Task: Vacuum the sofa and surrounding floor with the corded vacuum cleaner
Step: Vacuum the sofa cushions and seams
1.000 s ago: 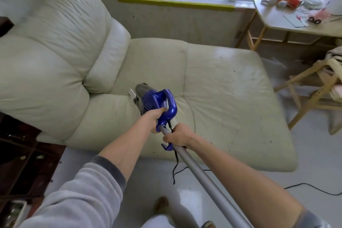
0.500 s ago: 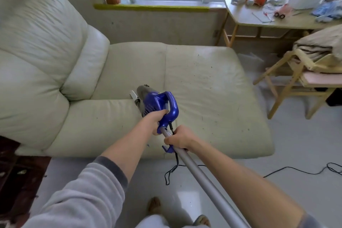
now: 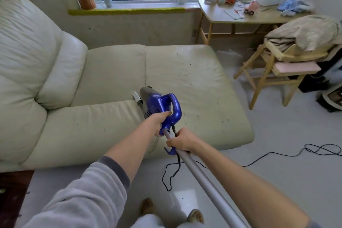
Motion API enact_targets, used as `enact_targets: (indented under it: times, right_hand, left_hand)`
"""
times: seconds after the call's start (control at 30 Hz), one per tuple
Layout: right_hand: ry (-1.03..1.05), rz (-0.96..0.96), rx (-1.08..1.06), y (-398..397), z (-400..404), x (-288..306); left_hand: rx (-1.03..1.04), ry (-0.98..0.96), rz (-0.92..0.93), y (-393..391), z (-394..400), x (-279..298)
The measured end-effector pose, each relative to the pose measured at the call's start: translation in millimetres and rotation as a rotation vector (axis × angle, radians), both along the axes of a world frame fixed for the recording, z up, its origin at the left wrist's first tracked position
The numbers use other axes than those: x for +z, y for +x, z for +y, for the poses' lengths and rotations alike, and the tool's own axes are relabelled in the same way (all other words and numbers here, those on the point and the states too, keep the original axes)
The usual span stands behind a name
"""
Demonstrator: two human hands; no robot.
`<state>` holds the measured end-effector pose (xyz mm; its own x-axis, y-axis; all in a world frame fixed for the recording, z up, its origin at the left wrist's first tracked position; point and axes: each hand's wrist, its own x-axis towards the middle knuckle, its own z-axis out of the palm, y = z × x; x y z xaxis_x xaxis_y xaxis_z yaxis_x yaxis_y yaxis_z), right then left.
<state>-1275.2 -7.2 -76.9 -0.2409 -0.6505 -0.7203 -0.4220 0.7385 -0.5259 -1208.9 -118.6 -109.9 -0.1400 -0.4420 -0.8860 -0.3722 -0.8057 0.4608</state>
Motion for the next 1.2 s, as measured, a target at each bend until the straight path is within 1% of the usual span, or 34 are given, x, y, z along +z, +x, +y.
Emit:
enact_targets:
  times: [0.23,0.37,0.53,0.7,0.83,1.0,1.1,1.2]
  right_hand:
    - [-0.001,0.029,-0.054,-24.5,26.1,8.2]
    - [-0.016,0.014,-0.081,-35.0,37.6,9.1]
    - [-0.051,0.026,-0.041,-38.4,43.9,18.4]
    - [-0.076,0.035,0.039,-19.1,23.6,26.6]
    - [-0.091,-0.004,0.100,7.4,0.1,26.3]
    - [-0.064,-0.023,0.208,46.1,-25.1,18.9]
    - [-0.044,0.001,0.274,63.5,-34.3,15.0]
    - [-0.026,0.001,0.291,73.0,-36.8,9.0]
  left_hand:
    - [-0.051,-0.013,0.012,-30.7,23.0,5.4]
    - [-0.084,-0.038,0.024,-43.2,35.4,9.1]
    - [-0.083,-0.053,0.043,-42.3,38.8,16.8]
    - [-0.010,-0.093,0.038,-16.2,21.9,26.9]
    - [0.079,-0.092,0.000,18.2,4.4,30.3]
    - [0.202,-0.078,-0.027,68.9,-9.6,23.0]
    - [0.241,-0.066,-0.041,91.4,-15.1,16.4]
    - [0.240,-0.045,-0.057,101.0,-16.4,7.6]
